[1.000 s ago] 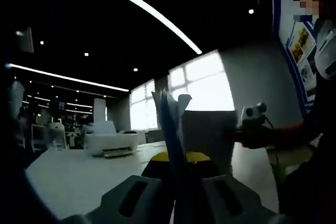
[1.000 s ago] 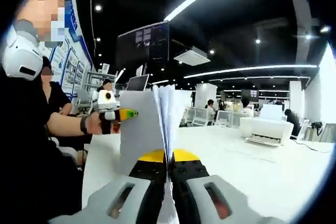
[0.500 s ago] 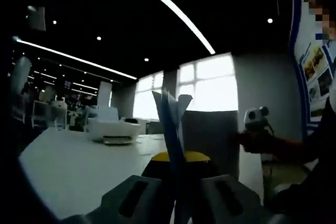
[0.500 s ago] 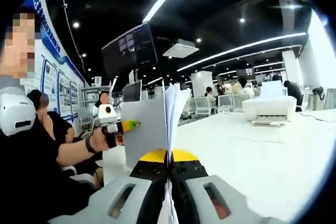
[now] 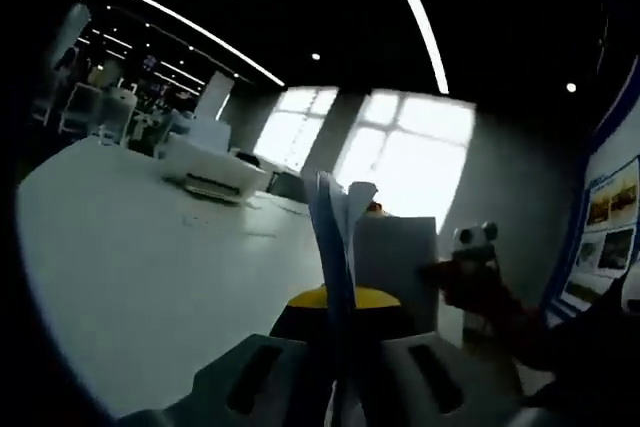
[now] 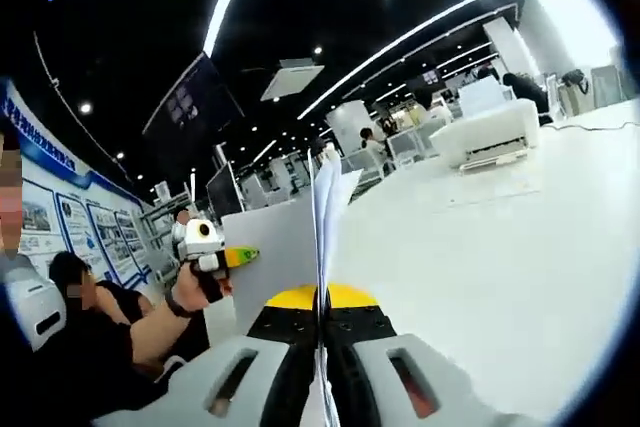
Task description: Organize the stack of printing papers by aligning and flattening the scattered papers on the table
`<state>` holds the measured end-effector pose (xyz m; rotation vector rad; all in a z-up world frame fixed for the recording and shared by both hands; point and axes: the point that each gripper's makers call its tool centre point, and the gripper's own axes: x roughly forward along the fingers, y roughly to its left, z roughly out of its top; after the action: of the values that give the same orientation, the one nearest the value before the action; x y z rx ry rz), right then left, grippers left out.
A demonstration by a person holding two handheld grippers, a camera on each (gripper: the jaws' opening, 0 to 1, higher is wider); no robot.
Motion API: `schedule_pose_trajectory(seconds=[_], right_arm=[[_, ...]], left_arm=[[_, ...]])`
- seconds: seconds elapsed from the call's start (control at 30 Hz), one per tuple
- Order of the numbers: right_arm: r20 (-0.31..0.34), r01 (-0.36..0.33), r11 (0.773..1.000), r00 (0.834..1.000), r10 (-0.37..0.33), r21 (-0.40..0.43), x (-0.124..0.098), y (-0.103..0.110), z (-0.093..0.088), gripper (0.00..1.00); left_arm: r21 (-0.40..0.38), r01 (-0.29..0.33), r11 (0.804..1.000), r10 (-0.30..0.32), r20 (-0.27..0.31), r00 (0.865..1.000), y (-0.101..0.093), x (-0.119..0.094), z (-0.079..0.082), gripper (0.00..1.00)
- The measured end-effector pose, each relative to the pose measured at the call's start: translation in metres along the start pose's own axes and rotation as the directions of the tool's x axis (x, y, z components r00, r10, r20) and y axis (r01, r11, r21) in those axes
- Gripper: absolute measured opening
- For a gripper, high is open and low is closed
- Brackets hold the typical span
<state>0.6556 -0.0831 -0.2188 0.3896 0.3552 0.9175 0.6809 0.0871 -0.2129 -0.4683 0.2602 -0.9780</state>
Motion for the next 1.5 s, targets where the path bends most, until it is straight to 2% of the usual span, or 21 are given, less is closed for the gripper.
schedule_pose_trajectory(seconds=[0.1,0.23,0.4,0.57,0.67,0.77,0.87,1.0,1.13,1.23,1.5], right_arm=[[-0.007,0.018,0.999,1.0,-0.018,0.036,-0.002,-0.012,-0.001,0.0],[-0.019,0.06,0.993,0.998,-0.058,0.102,-0.003,-0.037,-0.01,0.0],[-0.015,0.132,0.984,0.991,-0.132,0.115,0.0,-0.062,-0.024,0.0],[-0.032,0.182,0.98,0.983,-0.18,0.085,0.007,-0.07,-0.04,0.0],[-0.033,0.21,0.976,0.977,-0.209,0.062,0.01,-0.074,-0.047,0.0],[-0.05,0.248,0.969,0.968,-0.247,0.002,0.014,-0.079,-0.058,0.0],[-0.064,0.264,0.964,0.962,-0.265,-0.018,0.017,-0.082,-0.067,0.0],[-0.065,0.285,0.957,0.955,-0.288,-0.054,0.017,-0.086,-0.074,0.0],[-0.053,0.289,0.955,0.955,-0.292,-0.063,0.017,-0.088,-0.075,0.0],[-0.046,0.31,0.945,0.948,-0.316,-0.102,0.017,-0.092,-0.077,0.0],[-0.045,0.346,0.918,0.932,-0.36,-0.194,0.017,-0.099,-0.08,0.0]], left_arm=[[-0.079,0.006,0.997,-0.006,-0.007,1.0,0.01,0.009,-0.002,0.06],[-0.08,-0.024,0.997,0.021,-0.033,0.999,0.023,0.025,-0.015,0.06],[0.022,-0.081,0.996,0.082,-0.069,0.994,0.037,0.041,-0.037,0.06],[0.099,-0.14,0.985,0.15,-0.104,0.983,0.052,0.049,-0.055,0.06],[0.119,-0.171,0.978,0.185,-0.119,0.975,0.06,0.05,-0.065,0.06],[0.238,-0.215,0.947,0.255,-0.151,0.955,0.069,0.05,-0.076,0.06],[0.3,-0.233,0.925,0.291,-0.164,0.943,0.073,0.052,-0.085,0.06],[0.332,-0.24,0.912,0.305,-0.162,0.938,0.076,0.054,-0.091,0.07],[0.398,-0.239,0.885,0.326,-0.166,0.931,0.079,0.056,-0.096,0.07],[0.455,-0.243,0.857,0.348,-0.164,0.923,0.082,0.057,-0.099,0.08],[0.486,-0.245,0.839,0.359,-0.156,0.92,0.086,0.057,-0.099,0.09]])
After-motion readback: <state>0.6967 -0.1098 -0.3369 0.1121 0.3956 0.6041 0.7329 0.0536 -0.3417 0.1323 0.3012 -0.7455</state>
